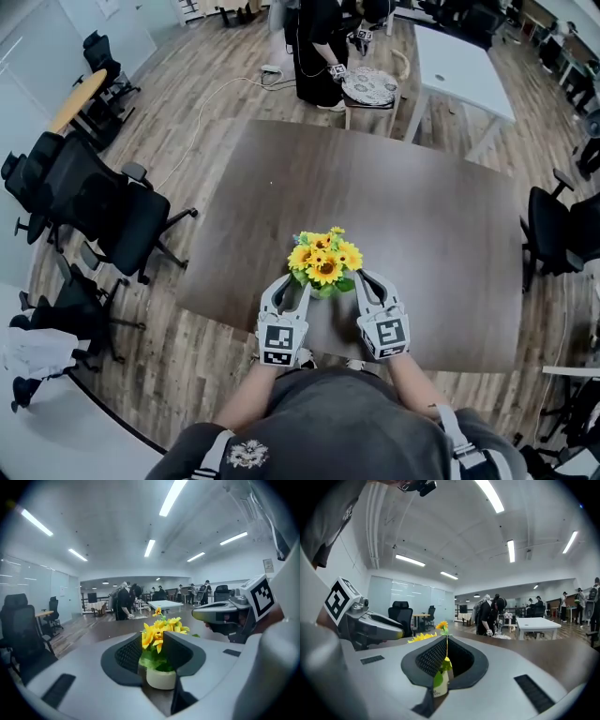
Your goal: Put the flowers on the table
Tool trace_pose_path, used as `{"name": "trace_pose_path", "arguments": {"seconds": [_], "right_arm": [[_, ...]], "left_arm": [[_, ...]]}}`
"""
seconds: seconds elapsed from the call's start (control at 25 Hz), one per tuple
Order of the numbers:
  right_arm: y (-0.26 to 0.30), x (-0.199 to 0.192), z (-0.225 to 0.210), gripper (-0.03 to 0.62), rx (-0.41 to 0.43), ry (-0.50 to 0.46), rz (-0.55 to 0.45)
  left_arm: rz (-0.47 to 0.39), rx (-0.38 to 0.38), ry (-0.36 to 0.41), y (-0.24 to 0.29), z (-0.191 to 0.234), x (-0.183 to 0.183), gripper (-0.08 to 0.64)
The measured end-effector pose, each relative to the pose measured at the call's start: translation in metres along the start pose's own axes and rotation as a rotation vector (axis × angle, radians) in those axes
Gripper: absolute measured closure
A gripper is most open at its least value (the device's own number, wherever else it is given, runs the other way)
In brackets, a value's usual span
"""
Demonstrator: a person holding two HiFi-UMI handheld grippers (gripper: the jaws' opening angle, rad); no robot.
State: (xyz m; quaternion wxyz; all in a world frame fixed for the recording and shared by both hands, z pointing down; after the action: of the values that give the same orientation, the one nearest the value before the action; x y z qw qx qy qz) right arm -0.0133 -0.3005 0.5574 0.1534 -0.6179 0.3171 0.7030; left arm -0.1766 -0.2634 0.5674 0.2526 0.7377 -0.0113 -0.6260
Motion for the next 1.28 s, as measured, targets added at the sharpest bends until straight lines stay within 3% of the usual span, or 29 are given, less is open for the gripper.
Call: {"name": "trace_pose_path", "arguments": {"seconds": [0.16,0.36,0.6,1.28], "right_arm": [[0.004,0.028,0.011,0.568,0.032,-0.020,-0.062],[0.004,0.059,0.020,0.568,0.068,-0.057,-0.137],[0.003,0.079,0.031,0.569,0.082,-0.088,-0.155],[-0.006,0.088,0.021,0.568,0.037,-0.091,-0.179]], "left_arm": [[-0.075,0.064,-0.017,-0.012,0.012,0.026,0.551],[-0.160,0.086,-0.041,-0.019,0.020,0.056,0.553],[-0.232,0.083,-0.039,-0.031,0.019,0.071,0.553],[-0.292,0.046,-0.053,-0.033,0.011,0.080,0.552]]}}
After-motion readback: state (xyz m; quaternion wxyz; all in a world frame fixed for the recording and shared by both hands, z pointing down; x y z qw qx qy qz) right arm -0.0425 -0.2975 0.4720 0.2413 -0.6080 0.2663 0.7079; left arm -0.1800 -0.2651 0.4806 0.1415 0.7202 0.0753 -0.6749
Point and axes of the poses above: the fingertips, and each gripper's own axes: y forward along the fingers, z to its left, x out of its top, the point moved 4 cm from there along -y, backward along the fingers, and after that the axes turned 6 degrees about z, right-handed, at the moved point
